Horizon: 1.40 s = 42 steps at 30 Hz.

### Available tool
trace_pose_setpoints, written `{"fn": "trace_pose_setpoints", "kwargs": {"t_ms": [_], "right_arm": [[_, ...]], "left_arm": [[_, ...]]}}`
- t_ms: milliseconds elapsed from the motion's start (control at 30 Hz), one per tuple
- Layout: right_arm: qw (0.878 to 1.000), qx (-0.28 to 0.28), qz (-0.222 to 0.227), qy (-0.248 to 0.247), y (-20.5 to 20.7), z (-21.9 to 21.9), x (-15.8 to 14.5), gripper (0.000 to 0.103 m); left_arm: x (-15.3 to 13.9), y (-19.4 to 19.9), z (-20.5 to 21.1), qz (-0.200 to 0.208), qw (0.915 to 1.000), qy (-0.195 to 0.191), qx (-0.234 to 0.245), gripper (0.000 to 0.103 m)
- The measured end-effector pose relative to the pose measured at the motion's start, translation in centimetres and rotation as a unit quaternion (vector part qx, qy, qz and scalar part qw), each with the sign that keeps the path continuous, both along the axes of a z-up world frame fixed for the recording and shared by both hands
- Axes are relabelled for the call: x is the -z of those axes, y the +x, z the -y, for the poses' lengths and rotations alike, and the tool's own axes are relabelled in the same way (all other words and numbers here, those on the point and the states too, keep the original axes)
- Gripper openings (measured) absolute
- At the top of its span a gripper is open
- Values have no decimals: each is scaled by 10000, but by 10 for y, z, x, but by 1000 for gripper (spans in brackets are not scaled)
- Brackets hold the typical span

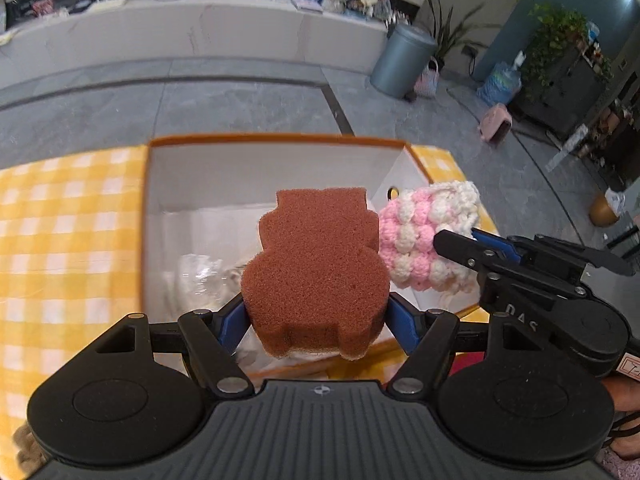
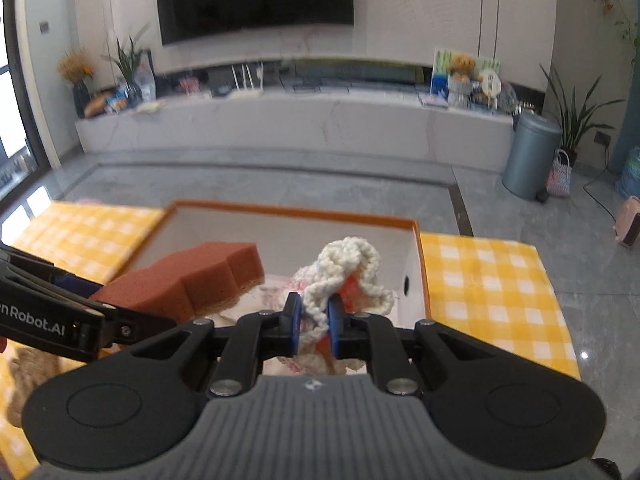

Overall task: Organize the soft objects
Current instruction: 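Carry the sponge and crocheted item over the orange box with both grippers, then open both grippers to drop the sponge and crocheted item into the box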

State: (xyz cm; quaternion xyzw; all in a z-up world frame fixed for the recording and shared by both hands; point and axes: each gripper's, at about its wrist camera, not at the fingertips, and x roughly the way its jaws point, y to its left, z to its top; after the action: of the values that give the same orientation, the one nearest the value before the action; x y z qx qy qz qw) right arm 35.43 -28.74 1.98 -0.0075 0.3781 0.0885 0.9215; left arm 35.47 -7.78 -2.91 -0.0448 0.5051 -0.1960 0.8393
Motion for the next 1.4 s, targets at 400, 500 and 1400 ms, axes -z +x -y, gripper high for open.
{"fn": "trace_pose_setpoints", "kwargs": {"t_ms": [400, 500, 1400], "right_arm": [[9946, -65, -1014, -213, 38, 1, 48, 13], [9926, -94, -1170, -297, 40, 0, 54, 15], [9990, 204, 347, 188, -107, -5, -73, 62]], "left_arm": [[51, 27, 19, -731, 9971, 175, 105, 84], [53, 29, 20, -851, 9961, 193, 124, 85], [-84, -95, -35, 944, 9951, -270, 107, 84]]}}
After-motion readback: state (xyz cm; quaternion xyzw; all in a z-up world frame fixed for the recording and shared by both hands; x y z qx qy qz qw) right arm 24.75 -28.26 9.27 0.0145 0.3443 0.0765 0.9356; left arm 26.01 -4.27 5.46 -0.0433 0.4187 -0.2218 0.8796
